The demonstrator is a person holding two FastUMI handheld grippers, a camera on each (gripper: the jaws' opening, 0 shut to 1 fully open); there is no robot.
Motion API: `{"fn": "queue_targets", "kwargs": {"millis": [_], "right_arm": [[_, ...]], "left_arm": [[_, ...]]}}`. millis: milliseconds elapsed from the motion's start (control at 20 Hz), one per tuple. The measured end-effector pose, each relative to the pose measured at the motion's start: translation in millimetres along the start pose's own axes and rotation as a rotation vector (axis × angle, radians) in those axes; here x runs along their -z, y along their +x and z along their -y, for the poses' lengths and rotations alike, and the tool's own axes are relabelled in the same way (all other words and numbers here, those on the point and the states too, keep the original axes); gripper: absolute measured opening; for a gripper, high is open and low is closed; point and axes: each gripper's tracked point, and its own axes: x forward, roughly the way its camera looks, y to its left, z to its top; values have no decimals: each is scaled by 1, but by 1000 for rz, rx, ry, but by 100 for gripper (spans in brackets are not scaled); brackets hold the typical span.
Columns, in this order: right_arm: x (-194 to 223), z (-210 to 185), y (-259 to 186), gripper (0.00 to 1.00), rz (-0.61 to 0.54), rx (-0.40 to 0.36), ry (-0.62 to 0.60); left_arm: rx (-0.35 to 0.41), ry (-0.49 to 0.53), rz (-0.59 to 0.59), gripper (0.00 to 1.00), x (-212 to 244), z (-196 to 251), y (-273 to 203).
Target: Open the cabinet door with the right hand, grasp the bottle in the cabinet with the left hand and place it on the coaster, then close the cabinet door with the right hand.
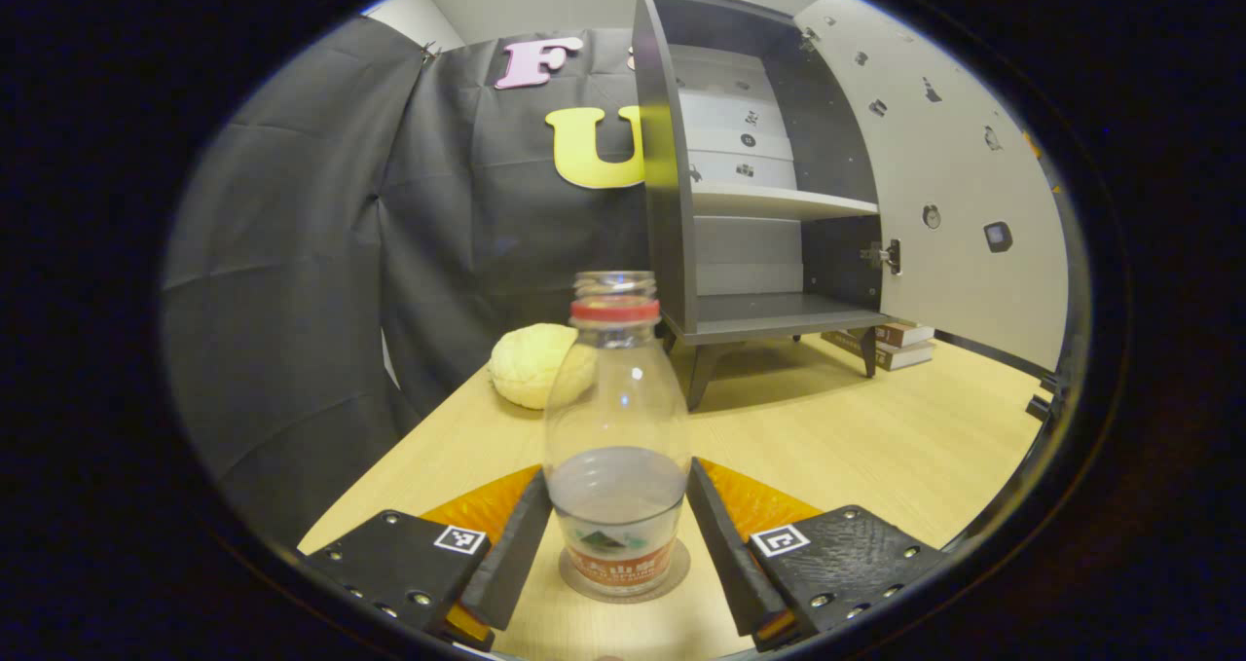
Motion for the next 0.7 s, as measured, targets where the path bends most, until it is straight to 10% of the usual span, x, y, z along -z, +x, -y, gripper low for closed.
{"fn": "queue_targets", "kwargs": {"millis": [700], "right_arm": [[36,9,9,98,-56,0,31]], "left_arm": [[-45,75,159,83,-95,-2,-37]]}}
